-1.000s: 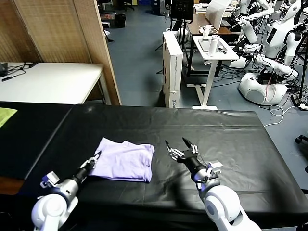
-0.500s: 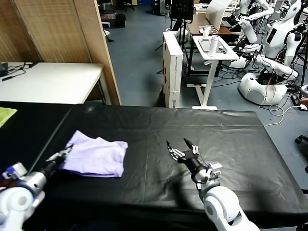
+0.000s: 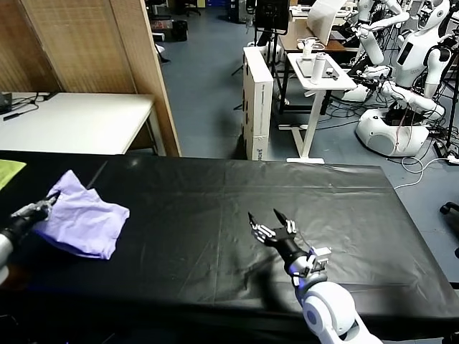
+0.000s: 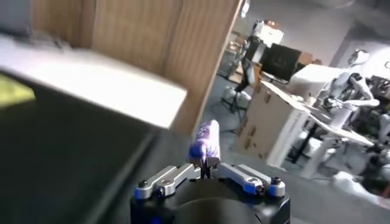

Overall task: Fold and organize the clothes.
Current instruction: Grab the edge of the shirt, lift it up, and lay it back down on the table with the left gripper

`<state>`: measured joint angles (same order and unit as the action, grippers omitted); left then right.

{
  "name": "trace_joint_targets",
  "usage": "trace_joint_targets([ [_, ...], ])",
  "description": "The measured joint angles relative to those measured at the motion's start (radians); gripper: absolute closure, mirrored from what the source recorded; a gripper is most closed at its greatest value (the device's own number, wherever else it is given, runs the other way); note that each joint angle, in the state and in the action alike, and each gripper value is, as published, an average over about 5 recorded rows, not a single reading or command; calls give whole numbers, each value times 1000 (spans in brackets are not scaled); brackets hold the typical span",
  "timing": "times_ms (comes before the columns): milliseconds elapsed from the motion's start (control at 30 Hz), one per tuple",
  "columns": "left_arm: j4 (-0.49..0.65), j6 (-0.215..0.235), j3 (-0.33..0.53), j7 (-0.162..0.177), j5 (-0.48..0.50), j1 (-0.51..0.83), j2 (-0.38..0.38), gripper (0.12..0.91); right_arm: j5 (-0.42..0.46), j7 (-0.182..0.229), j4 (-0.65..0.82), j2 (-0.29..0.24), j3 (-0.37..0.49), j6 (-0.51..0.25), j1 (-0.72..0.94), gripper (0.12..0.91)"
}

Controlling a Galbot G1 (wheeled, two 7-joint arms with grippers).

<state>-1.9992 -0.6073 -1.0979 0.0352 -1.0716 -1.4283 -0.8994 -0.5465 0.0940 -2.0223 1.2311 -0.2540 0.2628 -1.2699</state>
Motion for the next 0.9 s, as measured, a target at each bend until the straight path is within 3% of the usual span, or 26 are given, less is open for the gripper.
trace_joint_targets([
  [100, -68, -5, 54, 34, 52, 2, -56, 852, 6, 0, -3, 2, -4, 0, -6, 118],
  [233, -141, -8, 190, 64, 130, 18, -157, 852, 10, 0, -8, 1, -14, 0, -16, 118],
  [533, -115, 3, 504, 80, 240, 83, -378, 852, 22, 0, -9, -2, -10, 7, -21, 118],
  [767, -40, 4, 589, 57, 255, 88, -451, 848, -22, 14, -3, -2, 15, 47, 5, 118],
  [900, -41, 0, 601, 48, 264, 88, -460, 704, -73, 49, 8, -6, 41, 89, 27, 118],
])
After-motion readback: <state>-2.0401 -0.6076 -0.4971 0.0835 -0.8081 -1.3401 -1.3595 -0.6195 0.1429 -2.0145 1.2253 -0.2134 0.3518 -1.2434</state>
